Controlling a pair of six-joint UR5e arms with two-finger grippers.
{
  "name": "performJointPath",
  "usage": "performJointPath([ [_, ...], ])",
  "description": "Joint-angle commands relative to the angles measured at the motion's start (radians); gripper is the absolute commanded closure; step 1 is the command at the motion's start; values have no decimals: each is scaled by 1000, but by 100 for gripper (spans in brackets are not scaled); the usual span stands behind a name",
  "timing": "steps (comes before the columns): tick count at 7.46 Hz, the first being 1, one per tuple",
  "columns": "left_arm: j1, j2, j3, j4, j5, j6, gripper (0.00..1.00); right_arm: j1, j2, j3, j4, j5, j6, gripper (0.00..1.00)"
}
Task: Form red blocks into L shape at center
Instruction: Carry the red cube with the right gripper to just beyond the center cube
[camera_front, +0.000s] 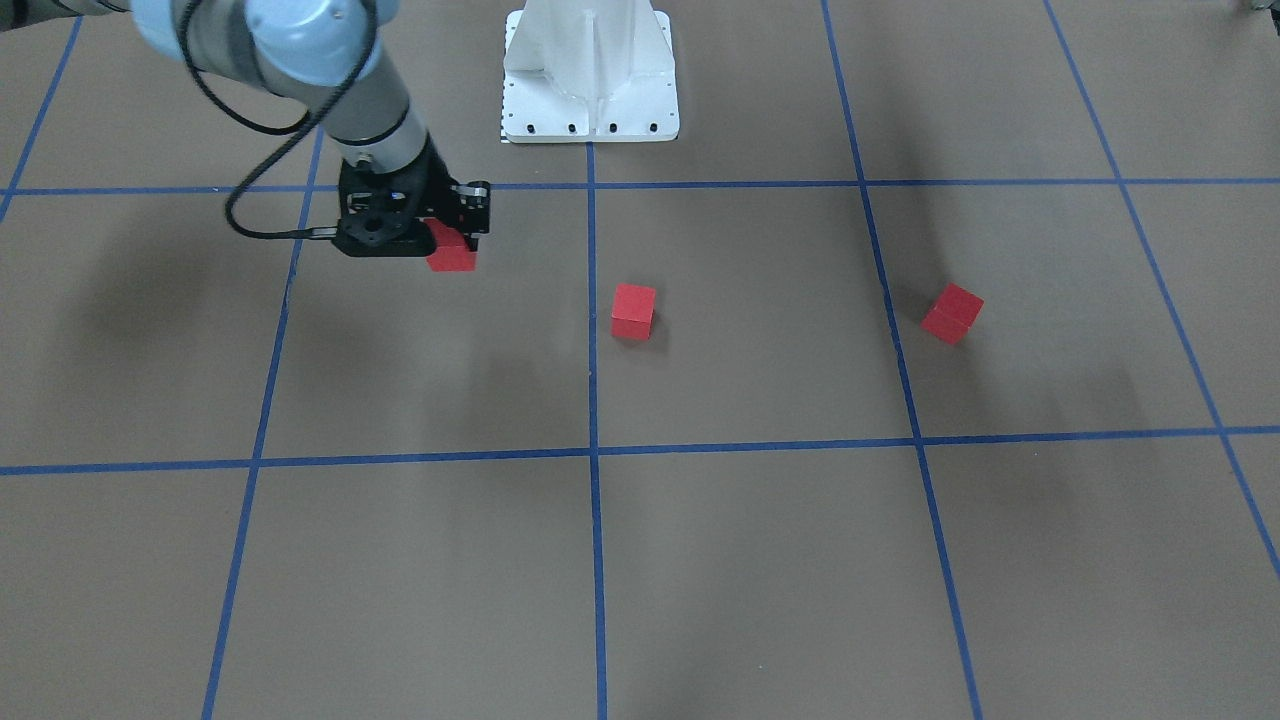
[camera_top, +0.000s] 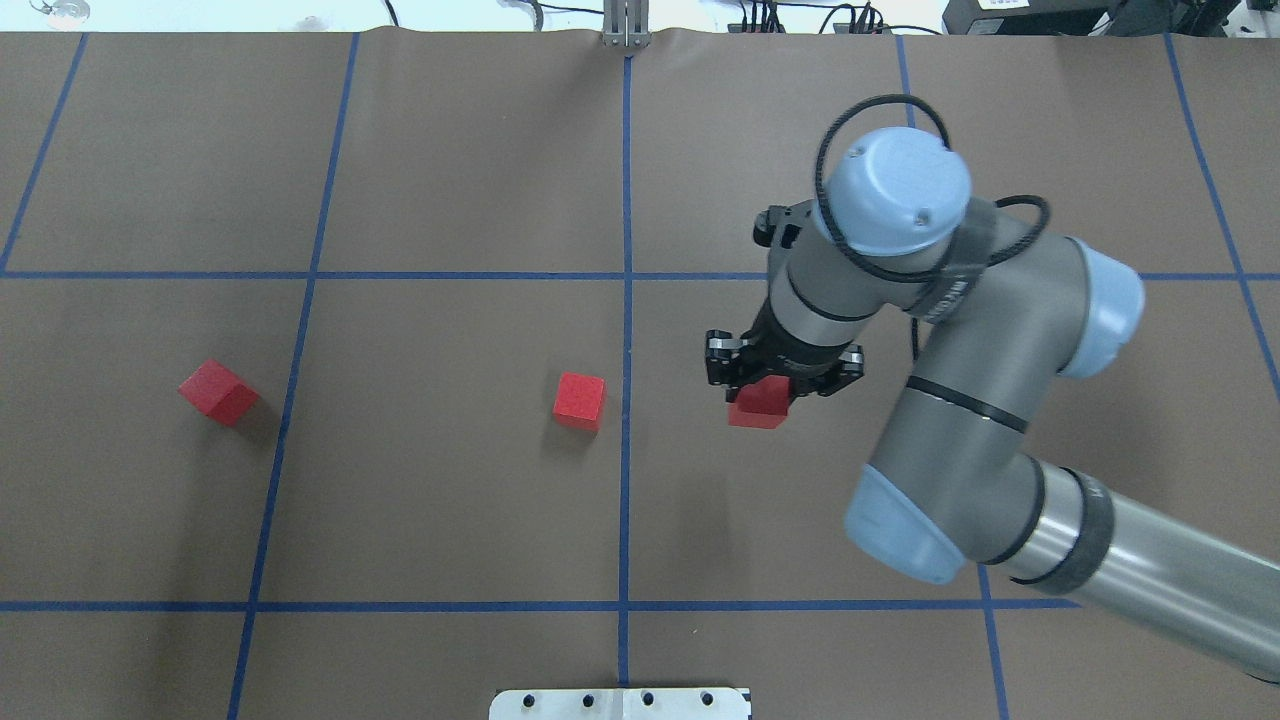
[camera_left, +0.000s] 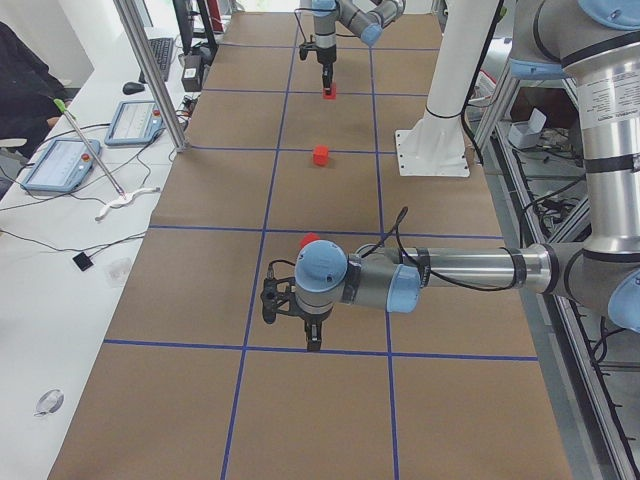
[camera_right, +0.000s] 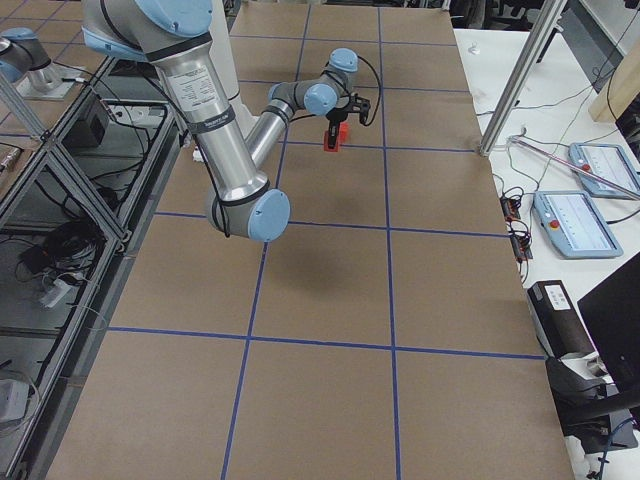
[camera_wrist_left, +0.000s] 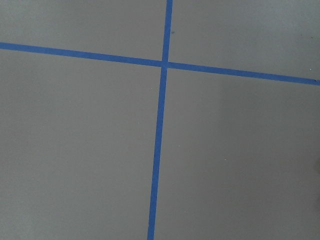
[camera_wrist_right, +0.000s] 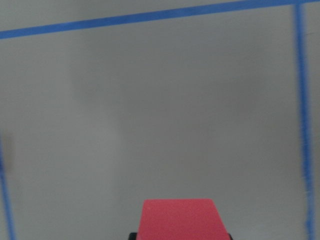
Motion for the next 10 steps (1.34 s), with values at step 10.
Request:
performJointPath([
  [10, 6, -4, 1, -1, -49, -6, 0, -178, 316, -441, 120, -137, 156, 100],
])
